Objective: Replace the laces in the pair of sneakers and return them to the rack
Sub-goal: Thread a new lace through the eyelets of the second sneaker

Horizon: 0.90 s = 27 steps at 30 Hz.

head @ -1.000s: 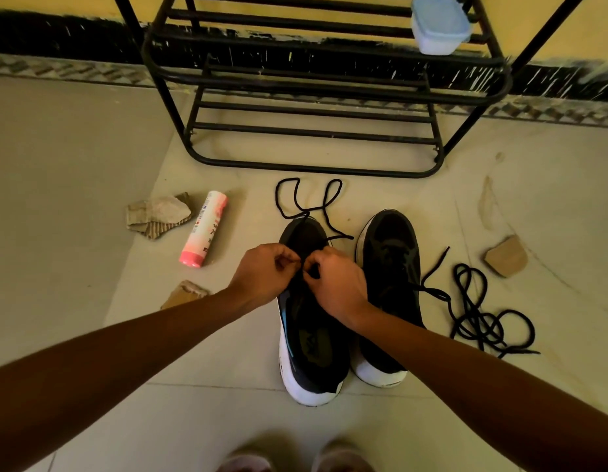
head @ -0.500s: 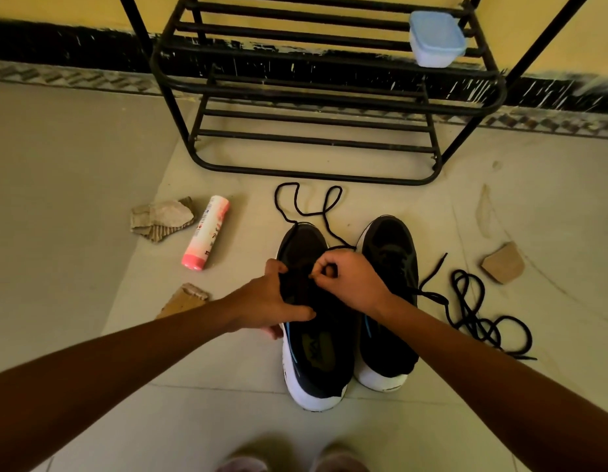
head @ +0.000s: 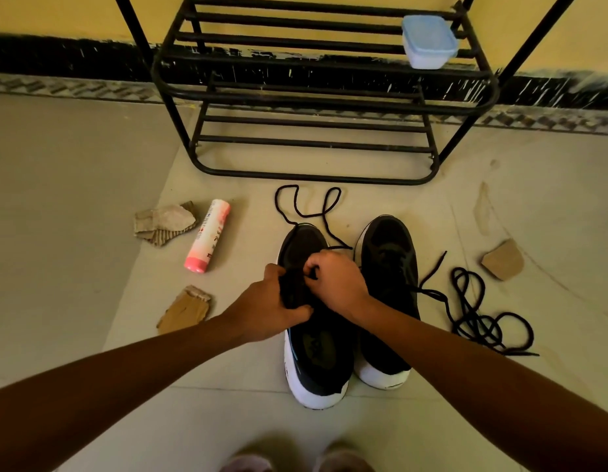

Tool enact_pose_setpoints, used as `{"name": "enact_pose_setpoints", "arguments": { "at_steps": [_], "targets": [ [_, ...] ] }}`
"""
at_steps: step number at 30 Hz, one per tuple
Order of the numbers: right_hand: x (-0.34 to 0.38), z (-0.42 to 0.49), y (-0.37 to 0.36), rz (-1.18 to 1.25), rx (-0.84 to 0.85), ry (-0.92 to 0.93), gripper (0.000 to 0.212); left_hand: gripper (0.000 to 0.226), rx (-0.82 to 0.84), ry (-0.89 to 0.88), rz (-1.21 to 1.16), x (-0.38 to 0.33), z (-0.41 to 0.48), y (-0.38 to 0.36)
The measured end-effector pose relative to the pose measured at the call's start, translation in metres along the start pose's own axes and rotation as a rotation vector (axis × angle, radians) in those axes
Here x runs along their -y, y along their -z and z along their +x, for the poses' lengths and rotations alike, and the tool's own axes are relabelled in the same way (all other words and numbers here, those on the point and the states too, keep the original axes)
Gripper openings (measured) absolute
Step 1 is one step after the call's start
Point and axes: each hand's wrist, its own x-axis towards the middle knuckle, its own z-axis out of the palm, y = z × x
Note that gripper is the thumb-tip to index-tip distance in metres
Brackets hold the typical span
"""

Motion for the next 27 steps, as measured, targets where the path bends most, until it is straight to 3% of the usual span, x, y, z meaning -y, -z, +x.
{"name": "enact_pose_setpoints", "arguments": {
  "at_steps": [2, 10, 14, 17, 20, 24, 27],
  "targets": [
    [-0.003, 0.001, 0.01, 0.09, 0.086, 0.028, 0.003, 0.067, -0.007, 0.013, -0.036, 0.001, 0.0, -0.002],
    [-0.008, -0.023, 0.047, 0.271, 0.414, 0.112, 0.017, 0.053, -0.003, 0.104, -0.152, 0.001, -0.002, -0.005],
    [-0.007, -0.038, 0.073, 0.386, 0.717, 0.134, 0.022, 0.046, 0.009, 0.125, -0.145, 0.0, -0.002, -0.004],
    [-0.007, -0.047, 0.092, 0.325, 1.0, 0.142, 0.023, 0.043, 0.027, 0.142, -0.154, 0.001, -0.002, -0.004],
    [-0.009, -0.053, 0.099, 0.186, 1.164, 0.132, 0.024, 0.042, 0.038, 0.152, -0.15, 0.001, -0.003, -0.003],
    [-0.015, -0.054, 0.096, -0.138, 1.154, 0.122, 0.023, 0.041, 0.042, 0.143, -0.169, 0.001, -0.003, -0.002],
    [-0.016, -0.052, 0.096, -0.109, 0.933, 0.148, 0.016, 0.041, 0.062, 0.158, -0.168, 0.0, -0.003, 0.0]
  ]
}}
